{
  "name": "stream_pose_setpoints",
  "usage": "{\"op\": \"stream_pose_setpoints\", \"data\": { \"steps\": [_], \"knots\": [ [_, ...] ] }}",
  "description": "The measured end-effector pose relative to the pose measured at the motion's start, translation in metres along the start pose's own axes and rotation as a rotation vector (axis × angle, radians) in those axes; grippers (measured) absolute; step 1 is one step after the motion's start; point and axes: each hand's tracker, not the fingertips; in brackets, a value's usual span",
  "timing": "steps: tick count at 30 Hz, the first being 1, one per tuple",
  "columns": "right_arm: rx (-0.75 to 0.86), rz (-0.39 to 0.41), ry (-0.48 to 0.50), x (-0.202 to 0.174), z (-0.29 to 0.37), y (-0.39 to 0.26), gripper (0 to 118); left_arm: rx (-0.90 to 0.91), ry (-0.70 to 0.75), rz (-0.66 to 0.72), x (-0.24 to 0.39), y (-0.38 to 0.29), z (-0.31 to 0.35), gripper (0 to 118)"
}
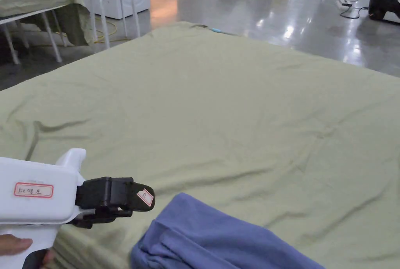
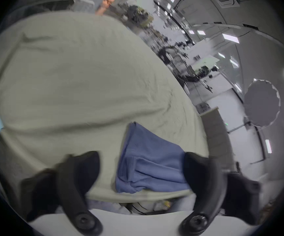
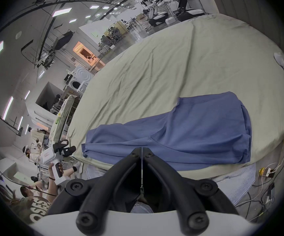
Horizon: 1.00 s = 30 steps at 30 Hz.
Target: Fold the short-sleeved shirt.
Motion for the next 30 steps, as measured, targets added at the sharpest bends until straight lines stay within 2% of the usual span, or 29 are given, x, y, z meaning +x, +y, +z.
{"op": "stream_pose_setpoints", "data": {
  "steps": [2, 6, 9, 10, 11, 12, 13, 14, 15, 16, 19, 23, 27, 30],
  "knots": [
    [-0.007, 0.011, -0.013, -0.008, 0.000, -0.002, 4, -0.075, -0.067, 0.073, -0.015, 0.010, -0.014, 114],
    [-0.010, 0.012, -0.013, -0.022, 0.001, -0.003, 4, -0.097, -0.002, 0.105, -0.034, 0.023, -0.042, 113],
    [-0.016, 0.027, -0.028, -0.032, -0.001, -0.001, 4, -0.110, -0.210, 0.188, -0.040, 0.027, -0.053, 112],
    [-0.020, 0.035, -0.031, -0.035, -0.002, 0.001, 4, -0.122, -0.311, 0.257, -0.045, 0.026, -0.063, 106],
    [-0.023, 0.039, -0.030, -0.037, -0.003, 0.001, 4, -0.153, -0.358, 0.325, -0.050, 0.022, -0.074, 97],
    [-0.027, 0.044, -0.024, -0.040, -0.004, 0.002, 4, -0.223, -0.333, 0.380, -0.055, 0.015, -0.093, 88],
    [-0.029, 0.049, -0.015, -0.042, -0.004, 0.003, 4, -0.271, -0.261, 0.355, -0.058, 0.006, -0.104, 62],
    [-0.032, 0.054, -0.007, -0.045, -0.005, 0.003, 4, -0.238, -0.234, 0.275, -0.057, 0.003, -0.109, 22],
    [-0.034, 0.064, 0.000, -0.049, -0.005, 0.003, 4, -0.246, -0.119, 0.182, -0.049, -0.001, -0.113, 9],
    [-0.037, 0.074, 0.006, -0.052, -0.005, 0.003, 4, -0.188, -0.188, 0.161, -0.047, -0.001, -0.109, 9],
    [-0.050, 0.096, 0.023, -0.060, -0.006, 0.004, 4, -0.236, -0.219, 0.339, -0.047, 0.002, -0.108, 9],
    [-0.048, 0.090, 0.049, -0.059, -0.006, 0.005, 4, -0.204, -0.244, 0.312, -0.038, -0.005, -0.091, 9],
    [-0.034, 0.066, 0.036, -0.048, -0.001, 0.006, 4, -0.184, -0.420, 0.431, -0.014, -0.017, -0.079, 9],
    [-0.012, 0.032, 0.041, -0.035, 0.003, 0.005, 4, -0.196, -0.408, 0.289, 0.033, -0.017, -0.081, 9]
  ]
}}
